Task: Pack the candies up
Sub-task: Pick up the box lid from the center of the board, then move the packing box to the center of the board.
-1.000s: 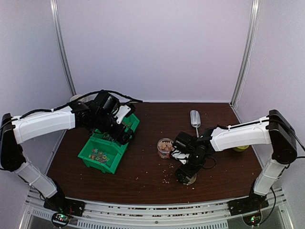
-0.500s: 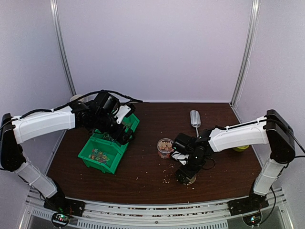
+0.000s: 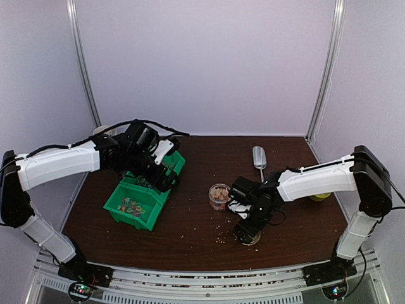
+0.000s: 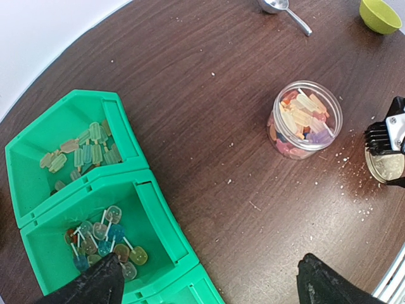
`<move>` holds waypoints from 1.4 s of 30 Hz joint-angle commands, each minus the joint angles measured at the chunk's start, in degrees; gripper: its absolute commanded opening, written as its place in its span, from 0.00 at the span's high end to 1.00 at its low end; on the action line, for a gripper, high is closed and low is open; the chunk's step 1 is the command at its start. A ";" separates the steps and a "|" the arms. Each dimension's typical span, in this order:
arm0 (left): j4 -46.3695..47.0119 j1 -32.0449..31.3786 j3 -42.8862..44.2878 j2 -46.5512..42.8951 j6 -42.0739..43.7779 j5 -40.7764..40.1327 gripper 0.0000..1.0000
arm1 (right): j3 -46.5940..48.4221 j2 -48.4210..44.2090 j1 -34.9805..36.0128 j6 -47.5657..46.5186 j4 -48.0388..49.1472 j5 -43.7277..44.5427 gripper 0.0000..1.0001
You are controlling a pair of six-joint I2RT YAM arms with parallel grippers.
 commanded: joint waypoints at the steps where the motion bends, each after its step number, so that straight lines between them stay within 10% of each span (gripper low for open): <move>1: 2.39 0.22 0.75 0.14 -0.79 -0.26 0.02 | 1.10 -2.44 0.19 -0.28 -1.97 1.29 0.16; 19: 14.92 0.25 -6.99 -4.58 -1.50 0.58 0.02 | 25.15 -0.86 -7.29 -8.19 -13.26 0.99 0.16; 24: 27.75 0.22 -13.03 -5.19 -4.63 4.43 0.02 | 34.47 4.81 -8.86 -9.72 -15.72 -0.08 0.16; 30: 64.92 0.26 -27.46 -3.48 -8.52 8.70 0.02 | 37.74 6.54 -11.04 -10.07 -14.95 -2.42 0.16; 42: 85.98 -1.42 -24.77 21.42 -0.73 12.87 0.02 | 32.40 1.23 -14.52 -9.78 -11.99 -4.08 0.16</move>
